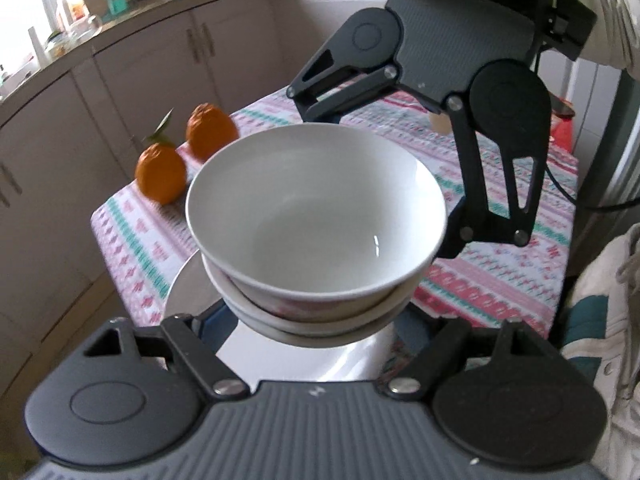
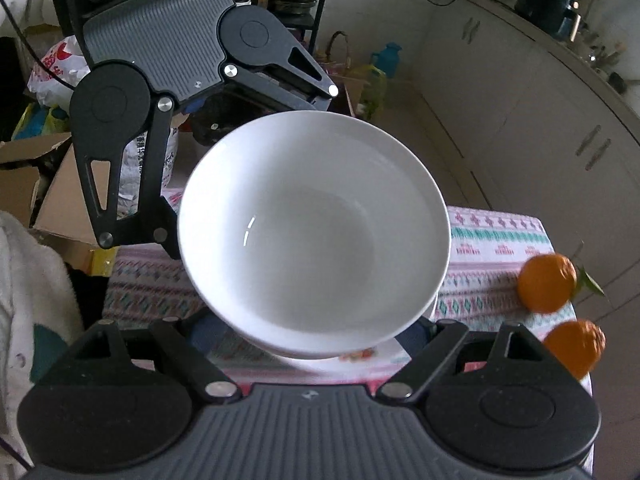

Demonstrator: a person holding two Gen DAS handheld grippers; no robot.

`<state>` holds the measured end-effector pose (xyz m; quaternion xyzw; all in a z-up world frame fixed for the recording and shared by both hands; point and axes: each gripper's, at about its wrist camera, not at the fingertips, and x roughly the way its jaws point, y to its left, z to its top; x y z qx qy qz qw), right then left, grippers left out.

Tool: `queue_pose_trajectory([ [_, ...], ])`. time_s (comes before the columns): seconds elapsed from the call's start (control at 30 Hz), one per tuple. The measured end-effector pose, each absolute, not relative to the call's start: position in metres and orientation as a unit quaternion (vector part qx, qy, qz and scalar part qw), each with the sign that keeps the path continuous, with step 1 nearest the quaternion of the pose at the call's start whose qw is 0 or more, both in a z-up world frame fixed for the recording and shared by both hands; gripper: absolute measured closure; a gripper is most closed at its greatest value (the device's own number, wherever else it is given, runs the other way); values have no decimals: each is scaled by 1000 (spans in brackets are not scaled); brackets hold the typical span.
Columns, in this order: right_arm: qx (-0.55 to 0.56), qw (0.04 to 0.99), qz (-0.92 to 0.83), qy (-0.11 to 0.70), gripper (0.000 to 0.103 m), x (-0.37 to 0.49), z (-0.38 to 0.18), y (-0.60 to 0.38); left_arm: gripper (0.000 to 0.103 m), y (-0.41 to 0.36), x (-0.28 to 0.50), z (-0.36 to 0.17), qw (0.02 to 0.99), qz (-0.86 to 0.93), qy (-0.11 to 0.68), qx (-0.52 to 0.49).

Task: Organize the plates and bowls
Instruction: 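Carry the bowl stack with the right tool over the white plate stack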

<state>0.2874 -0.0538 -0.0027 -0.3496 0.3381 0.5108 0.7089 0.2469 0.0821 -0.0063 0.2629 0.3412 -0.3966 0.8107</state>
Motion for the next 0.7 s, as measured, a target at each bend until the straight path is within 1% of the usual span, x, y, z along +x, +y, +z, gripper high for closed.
queue_pose_trajectory([
  [0.27, -341, 703, 516, 352, 12, 311, -19, -35, 19, 98, 265, -22, 814, -388, 355, 249],
  [0.7, -302, 708, 512, 381, 12, 337, -34, -36, 19, 108, 286, -33, 816, -390, 361, 229],
])
